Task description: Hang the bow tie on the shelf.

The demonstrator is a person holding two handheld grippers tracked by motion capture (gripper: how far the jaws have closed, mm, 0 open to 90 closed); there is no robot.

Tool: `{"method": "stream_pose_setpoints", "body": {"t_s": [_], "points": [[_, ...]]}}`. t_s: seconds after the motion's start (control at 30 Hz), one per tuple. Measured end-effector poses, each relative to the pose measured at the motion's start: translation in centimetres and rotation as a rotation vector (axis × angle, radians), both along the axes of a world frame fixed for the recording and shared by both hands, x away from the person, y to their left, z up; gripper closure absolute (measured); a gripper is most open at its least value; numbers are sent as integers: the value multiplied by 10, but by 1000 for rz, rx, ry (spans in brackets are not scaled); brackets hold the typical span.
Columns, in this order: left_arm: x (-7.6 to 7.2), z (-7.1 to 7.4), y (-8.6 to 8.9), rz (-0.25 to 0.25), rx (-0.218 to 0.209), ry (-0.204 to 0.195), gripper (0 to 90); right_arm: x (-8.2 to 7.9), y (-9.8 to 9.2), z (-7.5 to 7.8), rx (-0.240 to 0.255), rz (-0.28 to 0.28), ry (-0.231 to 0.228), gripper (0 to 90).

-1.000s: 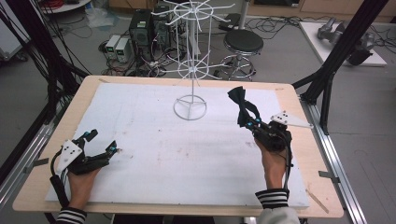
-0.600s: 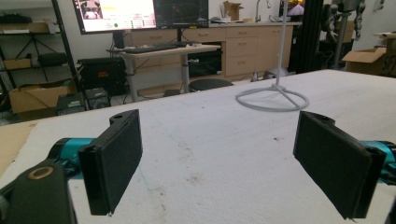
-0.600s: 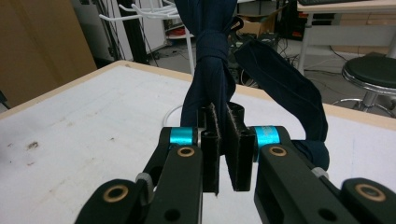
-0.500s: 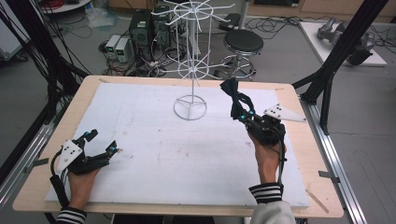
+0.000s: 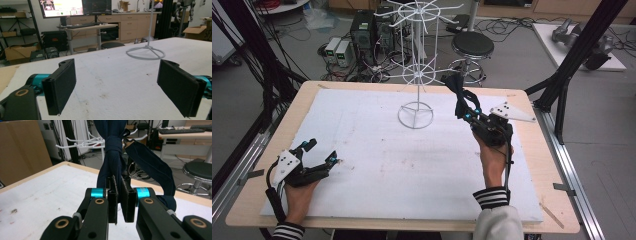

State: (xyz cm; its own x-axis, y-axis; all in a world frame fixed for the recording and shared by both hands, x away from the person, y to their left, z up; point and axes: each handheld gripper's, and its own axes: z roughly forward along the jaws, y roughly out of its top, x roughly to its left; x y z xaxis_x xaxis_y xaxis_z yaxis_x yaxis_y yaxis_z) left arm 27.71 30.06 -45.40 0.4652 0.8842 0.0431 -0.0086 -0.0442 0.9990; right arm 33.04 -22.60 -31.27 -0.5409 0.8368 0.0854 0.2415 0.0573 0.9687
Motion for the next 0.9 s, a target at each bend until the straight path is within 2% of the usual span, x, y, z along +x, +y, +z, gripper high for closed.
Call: {"method": "stream_pose_setpoints", "body": {"t_s": [0.33, 0.9], "points": [[0, 0, 0, -1, -3, -1, 160, 15, 9, 14, 1, 6, -26, 854], [0, 0, 0, -3, -6, 0, 160, 40, 29, 16, -4, 16, -36, 853]]}}
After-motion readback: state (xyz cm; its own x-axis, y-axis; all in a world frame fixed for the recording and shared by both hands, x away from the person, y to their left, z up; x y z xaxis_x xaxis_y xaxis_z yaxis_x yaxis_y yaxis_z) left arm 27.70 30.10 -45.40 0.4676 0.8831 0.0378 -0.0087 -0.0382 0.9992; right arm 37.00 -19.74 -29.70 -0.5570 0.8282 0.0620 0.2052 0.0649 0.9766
